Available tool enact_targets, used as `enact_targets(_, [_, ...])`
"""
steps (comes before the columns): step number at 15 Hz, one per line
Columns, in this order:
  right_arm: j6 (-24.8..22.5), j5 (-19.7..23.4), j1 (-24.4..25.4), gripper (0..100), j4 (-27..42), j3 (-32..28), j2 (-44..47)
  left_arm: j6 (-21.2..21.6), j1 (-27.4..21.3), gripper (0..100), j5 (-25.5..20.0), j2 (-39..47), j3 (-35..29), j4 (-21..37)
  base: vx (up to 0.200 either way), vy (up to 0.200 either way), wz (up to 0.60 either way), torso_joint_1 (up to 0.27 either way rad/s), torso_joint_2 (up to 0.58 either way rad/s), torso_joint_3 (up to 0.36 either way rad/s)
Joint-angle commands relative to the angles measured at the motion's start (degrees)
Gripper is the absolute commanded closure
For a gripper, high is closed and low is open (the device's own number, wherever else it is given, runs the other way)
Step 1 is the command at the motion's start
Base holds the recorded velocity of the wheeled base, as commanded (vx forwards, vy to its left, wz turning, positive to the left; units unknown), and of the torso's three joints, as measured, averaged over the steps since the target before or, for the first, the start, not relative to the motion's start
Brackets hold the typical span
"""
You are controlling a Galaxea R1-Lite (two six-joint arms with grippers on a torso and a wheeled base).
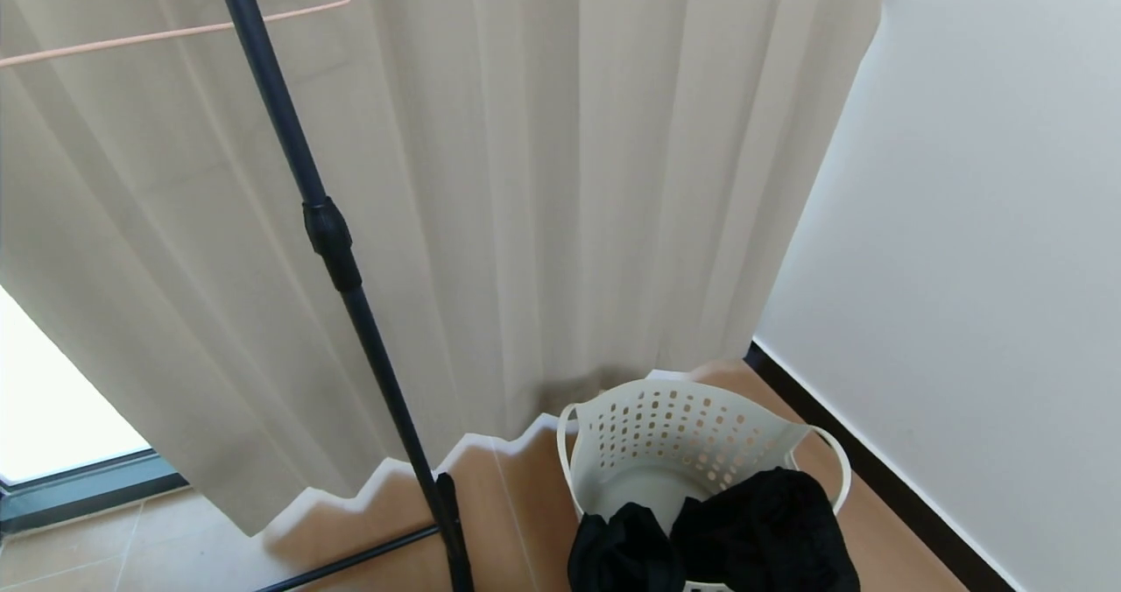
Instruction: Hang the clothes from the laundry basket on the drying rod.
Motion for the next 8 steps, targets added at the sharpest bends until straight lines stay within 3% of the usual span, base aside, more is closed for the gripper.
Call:
enact_targets(1, [0.0, -0.1, 0.0, 0, -0.1, 0.0, 0.0, 0.0, 0.0, 0, 0.0, 0.1, 0.0, 0.0, 0.000, 0.000, 0.00, 0.002, 0.00, -0.178])
enact_targets(8, [0.2, -0.3, 0.0, 0, -0.1, 0.0, 0.0, 0.0, 0.0, 0, 0.1, 0.1, 0.0, 0.0, 0.000, 0.000, 0.00, 0.006, 0.00, -0.198])
